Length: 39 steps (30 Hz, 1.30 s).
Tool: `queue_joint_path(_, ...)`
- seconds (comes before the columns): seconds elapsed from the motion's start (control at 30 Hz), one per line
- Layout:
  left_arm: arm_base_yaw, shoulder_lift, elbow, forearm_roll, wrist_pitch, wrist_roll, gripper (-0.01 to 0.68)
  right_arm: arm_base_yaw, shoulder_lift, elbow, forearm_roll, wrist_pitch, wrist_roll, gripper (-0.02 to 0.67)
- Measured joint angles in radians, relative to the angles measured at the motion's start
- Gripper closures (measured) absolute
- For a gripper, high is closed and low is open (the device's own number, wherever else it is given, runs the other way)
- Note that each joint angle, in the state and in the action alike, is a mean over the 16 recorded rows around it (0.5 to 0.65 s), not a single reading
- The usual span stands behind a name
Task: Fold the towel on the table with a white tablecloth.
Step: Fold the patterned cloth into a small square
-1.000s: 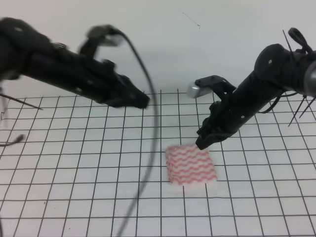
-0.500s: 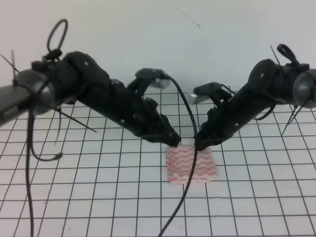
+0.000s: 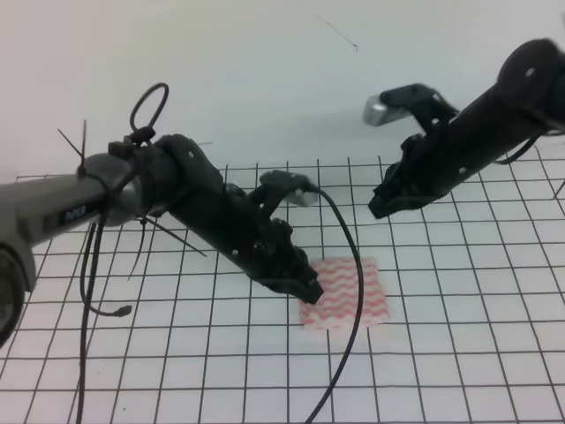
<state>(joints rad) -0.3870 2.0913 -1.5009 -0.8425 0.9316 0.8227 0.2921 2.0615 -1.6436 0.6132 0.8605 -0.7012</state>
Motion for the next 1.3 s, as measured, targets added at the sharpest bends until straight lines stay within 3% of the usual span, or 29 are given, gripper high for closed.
queue_joint_path(0.43, 0.0, -0.043, -0.001, 0.105, -0.032, -0.06, 0.672, -0.044, -0.171, 0.0, -0.042, 0.045, 0.02, 0.65)
queue_joint_path(0.83, 0.0, -0.493, 0.042, 0.186, -0.058, -0.168, 0.672, -0.05, -0.505, 0.007, -0.287, 0.025, 0.219, 0.65)
queue_joint_path(1.07, 0.0, -0.872, 0.246, 0.16, -0.215, -0.213, 0.672, -0.051, -0.767, 0.115, -0.458, -0.082, 0.368, 0.65)
queue_joint_path(1.3, 0.0, -1.246, 0.572, 0.103, -0.412, -0.225, 0.672, -0.051, -1.02, 0.417, -0.52, -0.306, 0.434, 0.65)
